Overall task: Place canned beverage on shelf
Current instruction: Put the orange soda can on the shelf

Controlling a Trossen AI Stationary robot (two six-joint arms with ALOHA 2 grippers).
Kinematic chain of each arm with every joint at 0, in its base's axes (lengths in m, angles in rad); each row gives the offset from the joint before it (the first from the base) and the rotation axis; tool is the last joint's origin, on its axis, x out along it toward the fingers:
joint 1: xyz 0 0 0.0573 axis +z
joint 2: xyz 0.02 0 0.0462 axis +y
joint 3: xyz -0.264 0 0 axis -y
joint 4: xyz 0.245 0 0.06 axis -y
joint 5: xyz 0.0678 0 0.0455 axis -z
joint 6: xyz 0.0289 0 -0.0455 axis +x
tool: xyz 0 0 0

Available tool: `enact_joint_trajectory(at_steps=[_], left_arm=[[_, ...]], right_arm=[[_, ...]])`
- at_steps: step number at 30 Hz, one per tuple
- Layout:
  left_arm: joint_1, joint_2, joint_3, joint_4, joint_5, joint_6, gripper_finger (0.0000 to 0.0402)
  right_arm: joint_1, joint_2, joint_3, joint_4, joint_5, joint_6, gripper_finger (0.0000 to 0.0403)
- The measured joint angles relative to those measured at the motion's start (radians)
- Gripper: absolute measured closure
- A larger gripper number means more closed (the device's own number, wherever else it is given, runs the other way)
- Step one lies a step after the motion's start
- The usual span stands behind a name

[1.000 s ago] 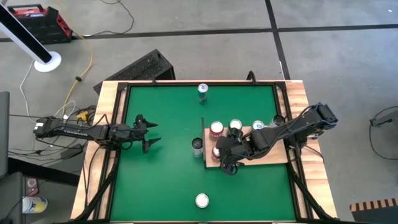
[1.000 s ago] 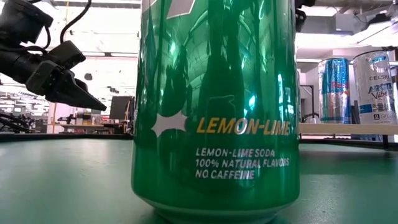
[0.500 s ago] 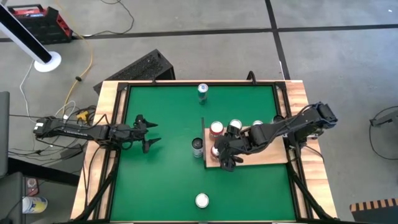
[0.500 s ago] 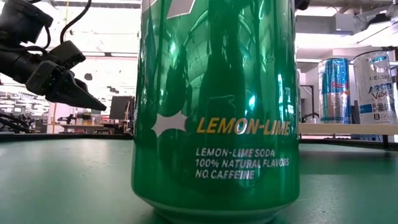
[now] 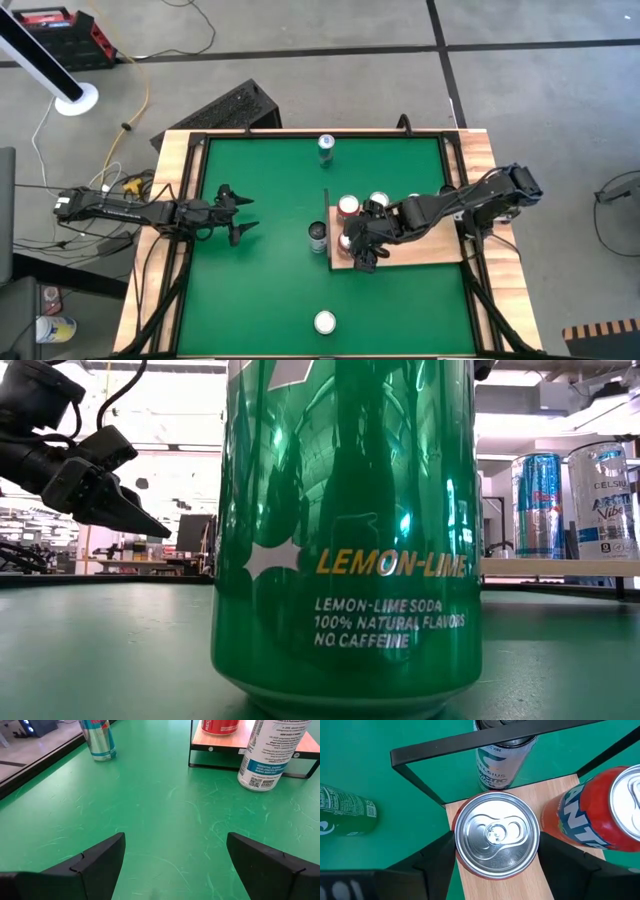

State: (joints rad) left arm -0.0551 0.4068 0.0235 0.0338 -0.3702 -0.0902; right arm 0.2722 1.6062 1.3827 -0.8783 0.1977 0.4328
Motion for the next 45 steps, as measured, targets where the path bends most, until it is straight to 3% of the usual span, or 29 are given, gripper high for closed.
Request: enact_joint_trajectory(at_steps=[9, 21, 45], left_arm=[[0.000, 0.000, 0.000, 0.000, 0.000, 0.000, 0.0068], [0.000, 0.000, 0.000, 0.000, 0.000, 0.000, 0.0068], [0.000, 0.000, 0.000, 0.000, 0.000, 0.000, 0.0068]], right_arm=[[0.000, -0.002, 0.000, -0.007, -0.010, 0.000, 0.0112], [0.008, -0.038, -0.006, -0.039, -0.033, -0.022, 0.0007], [0.009, -0.047, -0.004, 0.034, -0.033, -0.015, 0.0017]])
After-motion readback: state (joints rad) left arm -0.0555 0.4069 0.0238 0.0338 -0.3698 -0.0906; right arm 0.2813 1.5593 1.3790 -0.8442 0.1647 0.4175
